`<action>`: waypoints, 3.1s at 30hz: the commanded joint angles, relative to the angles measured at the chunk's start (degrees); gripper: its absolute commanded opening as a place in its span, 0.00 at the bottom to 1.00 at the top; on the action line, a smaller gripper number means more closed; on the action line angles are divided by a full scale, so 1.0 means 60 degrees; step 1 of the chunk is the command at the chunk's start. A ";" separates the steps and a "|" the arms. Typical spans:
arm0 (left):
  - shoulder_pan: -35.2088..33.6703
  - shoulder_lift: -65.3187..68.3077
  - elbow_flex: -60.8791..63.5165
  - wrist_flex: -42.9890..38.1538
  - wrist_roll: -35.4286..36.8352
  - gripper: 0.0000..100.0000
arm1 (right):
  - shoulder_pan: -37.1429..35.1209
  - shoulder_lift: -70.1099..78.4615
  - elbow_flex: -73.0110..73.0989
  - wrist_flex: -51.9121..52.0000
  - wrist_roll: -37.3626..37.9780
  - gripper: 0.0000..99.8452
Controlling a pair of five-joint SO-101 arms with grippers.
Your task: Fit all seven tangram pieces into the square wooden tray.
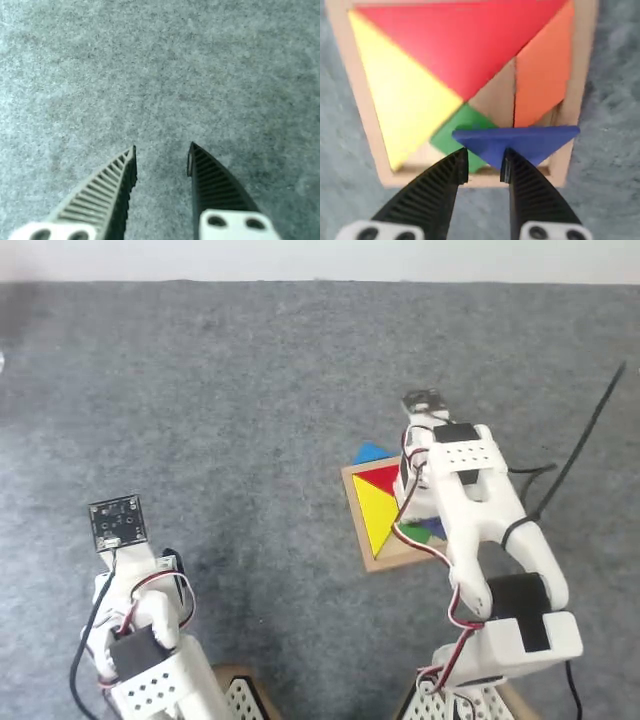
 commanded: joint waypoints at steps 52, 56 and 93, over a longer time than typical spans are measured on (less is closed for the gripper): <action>-0.0015 -0.0176 -0.0037 0.0029 0.0073 0.17 | -0.0344 -0.2073 -0.0264 0.2542 0.4982 0.13; -0.0015 -0.0176 -0.0037 0.0044 0.0073 0.17 | -0.0989 -0.2103 0.0923 0.1516 0.4996 0.13; -0.0015 -0.0176 -0.0037 0.0044 0.0073 0.17 | 0.0784 -0.2073 0.1641 -0.0227 0.6359 0.13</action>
